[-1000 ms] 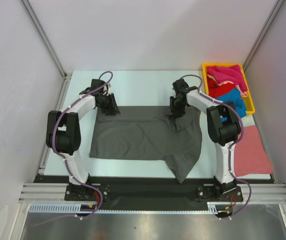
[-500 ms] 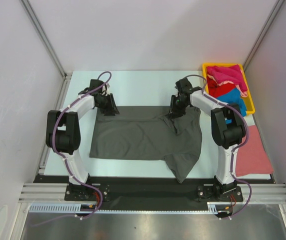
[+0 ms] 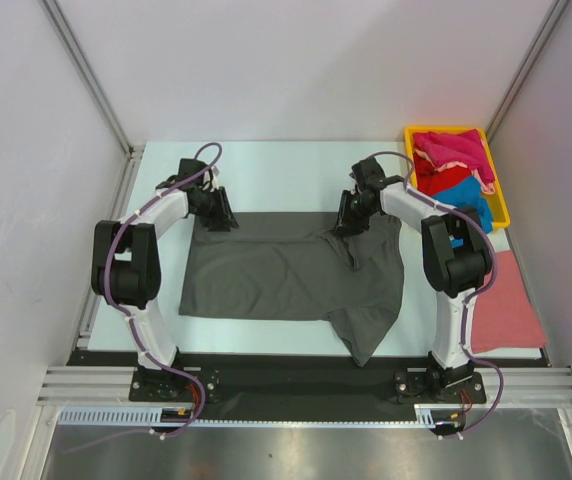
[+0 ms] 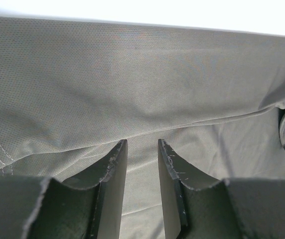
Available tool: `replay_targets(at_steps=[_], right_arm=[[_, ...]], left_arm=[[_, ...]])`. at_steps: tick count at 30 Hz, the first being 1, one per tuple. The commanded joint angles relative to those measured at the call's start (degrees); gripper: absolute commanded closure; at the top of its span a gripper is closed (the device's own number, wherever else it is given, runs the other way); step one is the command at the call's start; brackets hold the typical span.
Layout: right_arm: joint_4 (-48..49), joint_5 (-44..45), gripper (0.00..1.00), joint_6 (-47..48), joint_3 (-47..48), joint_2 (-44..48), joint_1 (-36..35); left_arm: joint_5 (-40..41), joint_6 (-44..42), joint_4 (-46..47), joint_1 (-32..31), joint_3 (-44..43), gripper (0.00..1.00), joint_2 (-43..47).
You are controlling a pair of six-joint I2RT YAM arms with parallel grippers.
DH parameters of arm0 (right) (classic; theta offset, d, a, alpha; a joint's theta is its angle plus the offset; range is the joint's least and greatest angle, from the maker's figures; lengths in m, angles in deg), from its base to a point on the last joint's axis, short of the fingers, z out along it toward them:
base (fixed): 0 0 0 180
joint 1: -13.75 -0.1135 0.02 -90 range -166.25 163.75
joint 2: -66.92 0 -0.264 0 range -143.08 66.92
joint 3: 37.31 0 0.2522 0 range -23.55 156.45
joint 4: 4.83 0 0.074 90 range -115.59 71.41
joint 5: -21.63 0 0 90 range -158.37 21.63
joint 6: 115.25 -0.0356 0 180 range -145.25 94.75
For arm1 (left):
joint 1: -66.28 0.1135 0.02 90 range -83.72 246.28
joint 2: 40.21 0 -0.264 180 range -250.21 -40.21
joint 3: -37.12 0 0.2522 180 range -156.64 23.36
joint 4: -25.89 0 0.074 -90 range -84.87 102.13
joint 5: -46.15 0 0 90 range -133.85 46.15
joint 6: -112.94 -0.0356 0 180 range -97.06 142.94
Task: Fold and stack the t-shirts
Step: Fold the tshirt
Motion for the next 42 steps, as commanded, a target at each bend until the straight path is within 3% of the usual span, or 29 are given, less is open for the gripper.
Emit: replay_targets(at_steps=[1,12,23,29,35,42], right_arm=[[0.61,1.27,0.69,0.79,0.36,-0.85,0.34],[1.66,2.67,0.66,4.56,-0.08,-2.26,0.26],[3.77,-2.07,0.67,5.36,-0.26,-2.87,0.26],[2.9,-2.95,0.73,5.89,-0.43,-0.59,0.17],[2.37,-4.62,0.99,5.36,-1.66,2.31,0.08],[-7.12,-12.08,1.0,3.7,0.27,1.96,-1.14]], left_arm=[[-0.5,-0.63,0.91,0.64,0.35,0.64,1.02],[-0.42,-0.45,0.65,0.73,1.15,0.64,1.46],[-0.15,-0.01,1.0,0.73,1.58,0.64,1.9],[-0.06,0.08,1.17,0.73,1.76,0.64,2.08],[-0.24,0.16,1.17,0.81,2.02,0.64,1.9],[0.03,-0.01,1.08,0.72,1.67,0.64,1.9]])
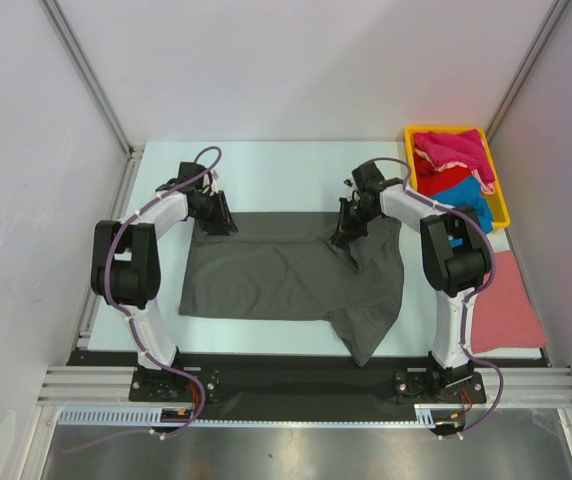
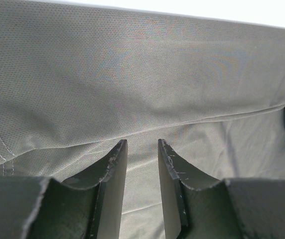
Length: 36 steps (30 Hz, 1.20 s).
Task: Fold and stack the t-shirts
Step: Fold the tshirt
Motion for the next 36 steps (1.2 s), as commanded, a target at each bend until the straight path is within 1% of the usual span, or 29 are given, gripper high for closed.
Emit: replay_targets(at_steps=[1,5,7,8,9,10,11,12,13,14,15,16,17,18,19,20,21,22,23,24,25,27,28,29,31,33,34,35,36], right_arm=[[-5.51,-6.58,1.0,-1.97,0.71,2.57,-1.28],[-4.46,-10.8,0.98,-6.89,-1.14,3.02,-1.11],[-6.29,-11.25,0.92,-7.16,-0.53,2.4,-1.37],[-6.56,-12.29,0.92,-7.16,-0.79,2.31,-1.28],[-6.13,-14.05,0.9,-7.34,-2.18,2.31,-1.37],[-5.34,-19.02,0.86,-7.6,-2.89,1.61,-1.11],[-5.25,-21.77,0.83,-7.86,-3.25,1.17,-0.93],[-5.42,-24.23,0.76,-7.6,-3.86,0.99,-0.93],[-7.51,-26.17,0.73,-6.99,-3.69,1.51,-0.75],[-9.1,-25.76,0.73,-6.03,-3.25,2.48,-0.49],[-10.33,-24.71,0.73,-3.76,-2.99,4.14,-0.05],[-11.04,-21.22,0.73,-3.21,-3.68,6.07,0.56],[-11.48,-19.01,0.73,-3.12,-4.39,10.7,1.78],[-11.31,-13.33,0.74,-2.68,-5.96,12.66,2.23],[-10.96,-10.23,0.74,-2.59,-6.67,14.34,2.41],[-10.96,-7.06,0.74,-2.42,-6.77,16.27,2.67],[-11.66,-0.68,0.74,-2.42,-6.68,16.72,2.94],[-12.18,2.25,0.73,-2.76,-6.85,17.07,3.11],[-12.02,5.16,0.73,-3.2,-7.12,17.08,4.07],[-12.19,9.54,0.72,-4.34,-7.2,16.64,5.04],[-11.58,9.84,0.72,-4.44,-7.29,16.2,6.44],[-10.61,12.02,0.71,-3.83,-7.91,15.06,10.21],[-8.35,12.13,0.71,-1.73,-8.17,14.79,11.36],[-7.45,12.22,0.71,-0.67,-8.0,14.36,12.42],[-5.25,13.18,0.69,1.61,-7.04,12.34,15.23],[-4.2,13.53,0.68,2.59,-4.31,9.19,17.34],[-2.63,13.62,0.68,3.81,-2.48,8.3,17.87],[-2.26,13.62,0.67,4.26,-2.46,7.16,18.23],[-2.69,14.23,0.66,4.7,0.41,4.01,18.67]], left_arm=[[-0.26,0.03,1.04,0.35,0.14,0.64,1.88],[-0.79,0.38,1.74,0.27,0.93,0.64,1.7],[-0.96,0.56,1.83,0.27,1.28,0.64,1.79],[-1.14,0.47,2.18,0.18,1.81,0.64,1.97],[-1.23,0.47,2.18,0.18,1.99,0.64,2.06],[-1.4,0.47,2.18,0.09,2.34,0.63,2.23],[-1.66,0.38,2.27,-0.08,2.78,0.63,2.32],[-1.84,0.3,2.27,-0.17,2.87,0.62,2.41],[-1.84,-0.23,2.27,-0.35,2.95,0.59,2.49],[-1.93,-0.58,2.1,-0.96,3.22,0.58,2.76],[-2.11,-1.02,2.1,-1.4,3.22,0.58,3.02],[-1.93,-1.63,2.27,-1.93,3.39,0.58,4.15],[-2.11,-1.81,3.14,-3.32,3.92,0.57,4.77],[-3.24,-1.99,3.85,-4.21,4.18,0.57,5.91],[-4.47,-2.08,4.72,-5.17,4.36,0.59,6.18],[-6.05,-1.99,7.43,-7.53,4.27,0.59,6.19],[-9.46,-1.82,8.85,-9.04,4.1,0.6,5.93],[-10.53,-1.64,10.78,-12.27,2.62,0.59,4.71],[-11.15,-1.55,11.14,-14.04,1.21,0.57,3.47],[-11.25,-1.81,11.32,-15.89,-0.37,0.53,2.42],[-9.86,-2.68,11.5,-19.73,-1.86,0.5,1.45],[-6.69,-4.0,11.94,-23.62,-5.82,0.47,-1.45],[-2.07,-5.4,12.2,-27.12,-8.01,0.48,-2.33],[0.33,-6.2,12.72,-28.81,-8.73,0.49,-3.47],[7.43,-7.52,11.77,-32.5,-11.26,0.58,-4.79],[10.01,-7.18,10.8,-33.83,-12.68,0.64,-6.64],[11.33,-6.91,9.93,-34.71,-13.56,0.61,-7.43],[12.21,-6.74,9.31,-35.06,-13.92,0.6,-7.44],[12.83,-6.56,8.52,-35.33,-14.35,0.56,-8.13]])
